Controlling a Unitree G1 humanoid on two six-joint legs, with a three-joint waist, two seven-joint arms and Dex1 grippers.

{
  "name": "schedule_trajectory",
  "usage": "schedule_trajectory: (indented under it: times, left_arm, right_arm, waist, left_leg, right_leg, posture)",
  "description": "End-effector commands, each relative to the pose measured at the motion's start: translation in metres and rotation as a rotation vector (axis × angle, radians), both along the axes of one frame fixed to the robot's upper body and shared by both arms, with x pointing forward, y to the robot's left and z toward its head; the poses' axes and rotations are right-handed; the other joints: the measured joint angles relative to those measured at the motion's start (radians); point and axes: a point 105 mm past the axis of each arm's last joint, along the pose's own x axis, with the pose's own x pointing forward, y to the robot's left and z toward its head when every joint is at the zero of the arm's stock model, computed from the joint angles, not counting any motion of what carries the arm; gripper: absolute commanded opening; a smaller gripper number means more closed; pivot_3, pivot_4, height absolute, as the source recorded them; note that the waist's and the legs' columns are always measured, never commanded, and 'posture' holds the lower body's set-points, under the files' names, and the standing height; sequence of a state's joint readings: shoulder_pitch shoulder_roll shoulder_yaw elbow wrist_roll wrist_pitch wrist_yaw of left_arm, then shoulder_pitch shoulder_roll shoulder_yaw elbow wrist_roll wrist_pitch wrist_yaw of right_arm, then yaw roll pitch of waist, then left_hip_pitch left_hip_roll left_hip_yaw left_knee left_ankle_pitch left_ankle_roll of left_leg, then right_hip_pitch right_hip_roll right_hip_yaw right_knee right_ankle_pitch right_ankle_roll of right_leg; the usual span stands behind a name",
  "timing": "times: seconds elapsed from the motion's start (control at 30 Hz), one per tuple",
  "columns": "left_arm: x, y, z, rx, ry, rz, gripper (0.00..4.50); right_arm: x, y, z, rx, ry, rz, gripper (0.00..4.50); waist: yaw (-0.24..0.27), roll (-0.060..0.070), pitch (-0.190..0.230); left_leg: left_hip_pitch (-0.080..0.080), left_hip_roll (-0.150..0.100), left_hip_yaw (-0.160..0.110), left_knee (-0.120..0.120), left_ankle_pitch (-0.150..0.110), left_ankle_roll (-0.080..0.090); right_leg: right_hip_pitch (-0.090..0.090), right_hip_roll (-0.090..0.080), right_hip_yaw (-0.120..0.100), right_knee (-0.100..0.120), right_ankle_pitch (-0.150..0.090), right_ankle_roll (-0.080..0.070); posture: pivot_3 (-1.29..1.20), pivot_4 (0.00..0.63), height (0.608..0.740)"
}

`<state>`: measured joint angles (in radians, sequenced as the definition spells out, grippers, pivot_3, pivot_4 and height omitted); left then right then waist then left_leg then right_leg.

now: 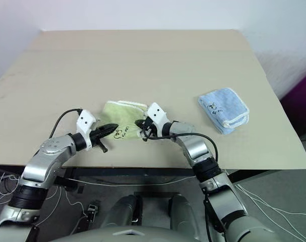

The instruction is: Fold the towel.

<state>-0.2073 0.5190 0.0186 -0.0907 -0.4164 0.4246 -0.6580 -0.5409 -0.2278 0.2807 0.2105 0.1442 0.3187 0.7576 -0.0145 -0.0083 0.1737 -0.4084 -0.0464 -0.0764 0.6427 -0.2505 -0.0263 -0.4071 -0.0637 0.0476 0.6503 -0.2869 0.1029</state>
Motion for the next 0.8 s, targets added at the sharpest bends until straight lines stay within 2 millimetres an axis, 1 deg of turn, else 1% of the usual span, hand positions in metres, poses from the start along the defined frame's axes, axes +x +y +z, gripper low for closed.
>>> schedule_trajectory:
  times: [0.03,0.07,0.1,0.13,0.17,0.23,0.33,0.47,0.57,0.6,0.63,0.7,0.8]
  left_arm:
    - [0.007,0.023,0.057,-0.272,-0.077,0.112,0.04]
    - [0.007,0.033,0.068,-0.37,-0.073,0.138,0.04]
    - [0.007,0.041,0.076,-0.444,-0.061,0.15,0.04]
    - [0.007,0.048,0.079,-0.487,-0.038,0.158,0.04]
    - [0.006,0.053,0.079,-0.511,-0.01,0.163,0.2]
    - [0.005,0.057,0.073,-0.532,0.059,0.158,0.61]
    - [0.002,0.061,0.056,-0.587,0.194,0.145,1.57]
    - [0.002,0.064,0.032,-0.657,0.374,0.163,2.98]
    - [0.001,0.064,0.021,-0.656,0.458,0.157,4.04]
    - [0.002,0.064,0.021,-0.678,0.479,0.151,4.38]
    - [0.003,0.063,0.02,-0.682,0.495,0.146,4.49]
    - [0.002,0.058,0.015,-0.663,0.536,0.132,4.49]
    - [0.001,0.048,0.002,-0.618,0.611,0.125,4.49]
  right_arm:
    - [-0.006,-0.008,0.044,0.102,-0.118,0.031,0.0]
    - [-0.007,-0.013,0.053,0.122,-0.137,0.028,0.0]
    - [-0.007,-0.018,0.06,0.135,-0.153,0.023,0.0]
    - [-0.007,-0.023,0.065,0.143,-0.167,0.014,0.0]
    - [-0.007,-0.026,0.069,0.146,-0.177,0.008,0.0]
    - [-0.007,-0.03,0.071,0.141,-0.185,-0.005,0.0]
    - [-0.005,-0.036,0.07,0.126,-0.195,-0.027,0.0]
    - [-0.005,-0.035,0.07,0.129,-0.196,-0.035,0.0]
    - [-0.007,-0.035,0.069,0.13,-0.197,-0.037,0.0]
    - [-0.008,-0.036,0.068,0.13,-0.197,-0.04,0.0]
    - [-0.008,-0.036,0.068,0.129,-0.196,-0.043,0.0]
    - [-0.009,-0.036,0.066,0.128,-0.196,-0.047,0.0]
    - [-0.011,-0.037,0.066,0.129,-0.196,-0.053,0.0]
  waist:
    - [0.0,-0.001,0.0]
    - [-0.001,-0.001,0.001]
    - [-0.001,-0.001,0.001]
    - [-0.001,-0.001,0.0]
    - [-0.003,-0.001,0.0]
    - [-0.004,-0.001,0.0]
    - [-0.003,-0.001,0.0]
    - [-0.003,-0.001,0.0]
    - [-0.003,-0.001,0.0]
    - [-0.003,-0.001,0.0]
    - [-0.002,-0.001,0.0]
    - [-0.002,-0.001,0.0]
    - [-0.002,-0.001,0.0]
  left_leg:
    - [-0.001,0.0,0.0,0.001,0.0,0.0]
    - [-0.001,0.0,0.0,0.001,0.0,0.0]
    - [-0.001,0.0,0.0,0.001,0.0,0.0]
    - [-0.001,0.0,-0.001,0.001,0.0,0.0]
    - [-0.001,0.0,-0.001,0.001,0.0,0.0]
    - [-0.001,0.0,0.0,0.001,0.0,0.0]
    - [-0.001,0.0,0.0,0.001,0.0,0.0]
    - [-0.001,0.0,0.0,0.001,0.0,0.0]
    - [-0.001,0.0,0.0,0.001,0.0,0.0]
    - [-0.001,0.0,0.0,0.001,0.0,0.0]
    - [-0.001,0.0,0.0,0.001,0.0,0.0]
    - [-0.001,0.0,0.0,0.001,0.0,0.0]
    - [-0.001,0.0,0.0,0.001,0.0,0.0]
  right_leg:
    - [-0.001,0.0,0.0,0.0,0.0,0.0]
    - [-0.001,0.0,0.0,0.0,0.0,0.0]
    - [-0.001,0.0,0.0,0.001,0.0,0.0]
    - [-0.001,0.0,0.0,0.001,0.0,0.0]
    - [-0.001,0.0,0.0,0.0,0.0,0.0]
    - [-0.001,0.001,0.0,0.0,0.0,0.0]
    - [-0.001,0.001,-0.001,0.001,0.0,0.0]
    - [-0.001,0.001,-0.001,0.001,0.0,0.0]
    - [-0.001,0.001,0.0,0.001,0.0,0.0]
    - [-0.001,0.001,0.0,0.001,0.0,0.0]
    - [-0.001,0.001,0.0,0.001,0.0,0.0]
    - [-0.001,0.001,0.0,0.001,0.0,0.0]
    - [-0.001,0.001,0.0,0.0,0.0,0.0]
  posture:
    - [0.0,0.15,0.74]
    - [0.0,0.15,0.74]
    - [0.0,0.15,0.74]
    - [0.0,0.15,0.74]
    - [0.0,0.15,0.74]
    - [0.0,0.15,0.74]
    - [0.0,0.15,0.74]
    - [0.0,0.15,0.74]
    - [0.0,0.15,0.74]
    - [0.0,0.15,0.74]
    - [0.0,0.15,0.74]
    - [0.0,0.15,0.74]
    - [0.0,0.15,0.74]
